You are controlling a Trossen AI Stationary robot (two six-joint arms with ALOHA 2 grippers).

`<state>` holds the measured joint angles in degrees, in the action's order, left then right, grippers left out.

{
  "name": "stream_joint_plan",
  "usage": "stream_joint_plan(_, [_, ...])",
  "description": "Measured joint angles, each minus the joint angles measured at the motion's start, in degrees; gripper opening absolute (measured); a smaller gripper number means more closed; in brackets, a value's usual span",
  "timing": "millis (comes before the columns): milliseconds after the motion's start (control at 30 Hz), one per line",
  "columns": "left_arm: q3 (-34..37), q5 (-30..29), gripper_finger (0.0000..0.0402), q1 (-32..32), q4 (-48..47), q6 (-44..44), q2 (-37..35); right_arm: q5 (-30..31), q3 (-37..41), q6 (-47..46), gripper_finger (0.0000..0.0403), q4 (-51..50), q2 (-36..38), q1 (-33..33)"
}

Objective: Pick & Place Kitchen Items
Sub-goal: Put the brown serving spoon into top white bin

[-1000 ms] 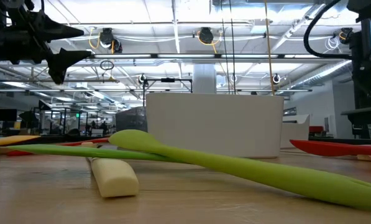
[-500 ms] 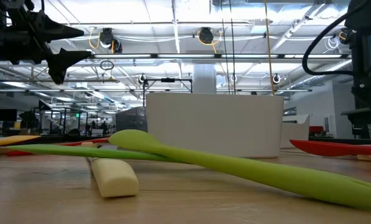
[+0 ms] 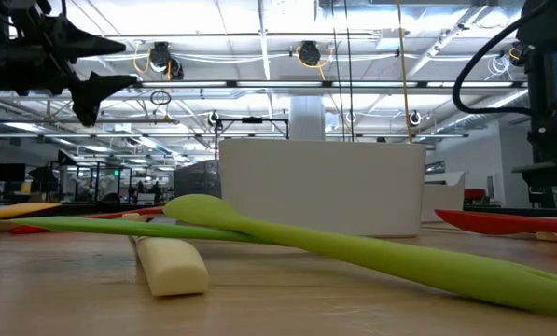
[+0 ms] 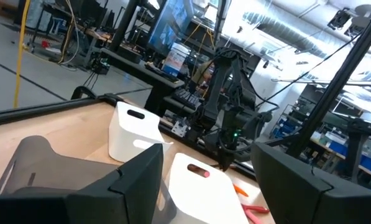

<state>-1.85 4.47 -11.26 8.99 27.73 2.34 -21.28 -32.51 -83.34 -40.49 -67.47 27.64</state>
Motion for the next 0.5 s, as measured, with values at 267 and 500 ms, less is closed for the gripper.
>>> stream_joint_plan(267, [0.0, -0.02, 0.025, 0.0, 2.32, -0.19, -0.01, -1.35, -2.73, -4.69, 0.0035, -4.95, 6.1, 0.24])
stream_joint_plan(500, [0.0, -0.79, 0.025, -0.01, 3.35, -0.25, 0.01, 5.42, -11.81, -2.61, 0.0035, -13.2, 8.56, 0.12])
